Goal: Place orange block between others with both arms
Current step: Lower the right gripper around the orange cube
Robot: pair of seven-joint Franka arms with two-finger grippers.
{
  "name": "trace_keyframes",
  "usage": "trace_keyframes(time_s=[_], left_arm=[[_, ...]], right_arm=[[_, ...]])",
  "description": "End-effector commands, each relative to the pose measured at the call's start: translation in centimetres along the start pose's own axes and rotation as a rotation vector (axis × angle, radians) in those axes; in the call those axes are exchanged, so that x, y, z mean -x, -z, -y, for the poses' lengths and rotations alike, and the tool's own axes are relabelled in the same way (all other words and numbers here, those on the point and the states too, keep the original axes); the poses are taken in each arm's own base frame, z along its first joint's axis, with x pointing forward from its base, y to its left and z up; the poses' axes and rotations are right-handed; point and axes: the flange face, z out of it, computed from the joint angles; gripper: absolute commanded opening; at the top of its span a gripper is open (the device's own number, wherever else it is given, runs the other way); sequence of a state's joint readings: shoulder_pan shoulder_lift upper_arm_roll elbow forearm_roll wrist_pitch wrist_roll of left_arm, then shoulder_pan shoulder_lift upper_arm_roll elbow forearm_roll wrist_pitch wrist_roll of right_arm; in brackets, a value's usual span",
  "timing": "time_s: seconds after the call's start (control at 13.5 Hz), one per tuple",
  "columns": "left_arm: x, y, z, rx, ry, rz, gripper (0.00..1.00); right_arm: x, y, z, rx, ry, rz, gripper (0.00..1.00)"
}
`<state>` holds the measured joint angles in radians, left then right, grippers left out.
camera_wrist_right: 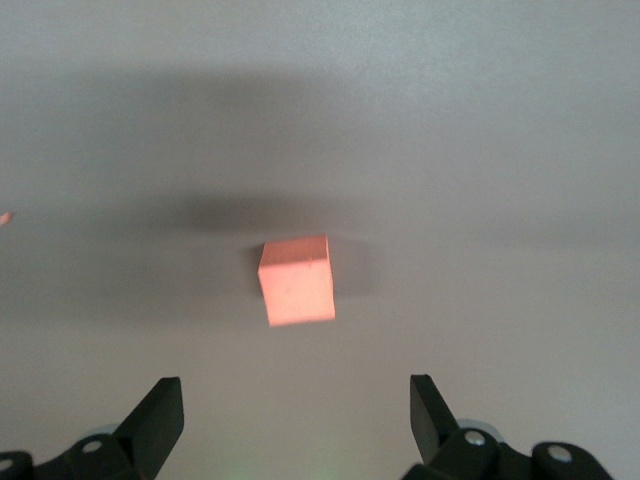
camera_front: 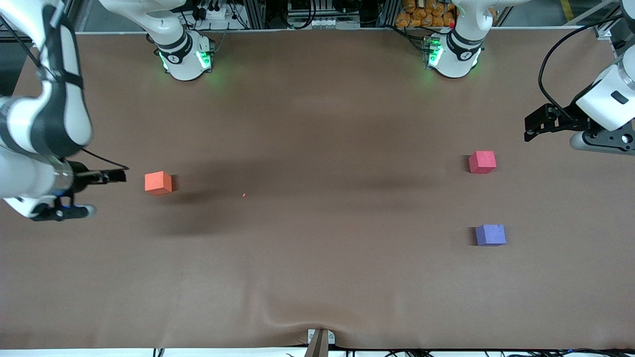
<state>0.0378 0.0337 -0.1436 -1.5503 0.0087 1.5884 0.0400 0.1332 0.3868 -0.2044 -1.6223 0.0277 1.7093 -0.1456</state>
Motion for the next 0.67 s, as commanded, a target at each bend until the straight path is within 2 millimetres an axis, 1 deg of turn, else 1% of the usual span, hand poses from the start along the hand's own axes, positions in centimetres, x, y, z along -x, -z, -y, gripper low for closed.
trace_keyframes(time_s=[0.0,0.07,0.22,0.37,0.45,0.59], left_arm=[[0.4,0.5,0.3,-0.025,-0.017,-0.009,1.0],[0.5,0.6,0.3,-0.025,-0.017,-0.011,1.0],[0.4,0.5,0.4,-0.025,-0.016,-0.009,1.0],[0.4,0.5,0.6,-0.023,-0.013,-0.009,1.0],[0.5,0.5,0.8,-0.023,-0.008,-0.009,1.0],[0.4,0.4,1.2,-0.023,-0.003,-0.006,1.0]], right_arm=[[-1.7,-6.6,-0.1,0.02,0.011,0.006,1.0],[-2.1,-8.6,-0.1,0.023,0.011,0.023,1.0],[-2.8,-11.2,0.2,0.026,0.014,0.061,1.0],[-3.2,-12.8,1.1,0.034,0.03,0.084,1.0],[-3.4,-13.2,2.1,0.04,0.045,0.087,1.0],[-3.6,-14.2,2.6,0.043,0.064,0.104,1.0]])
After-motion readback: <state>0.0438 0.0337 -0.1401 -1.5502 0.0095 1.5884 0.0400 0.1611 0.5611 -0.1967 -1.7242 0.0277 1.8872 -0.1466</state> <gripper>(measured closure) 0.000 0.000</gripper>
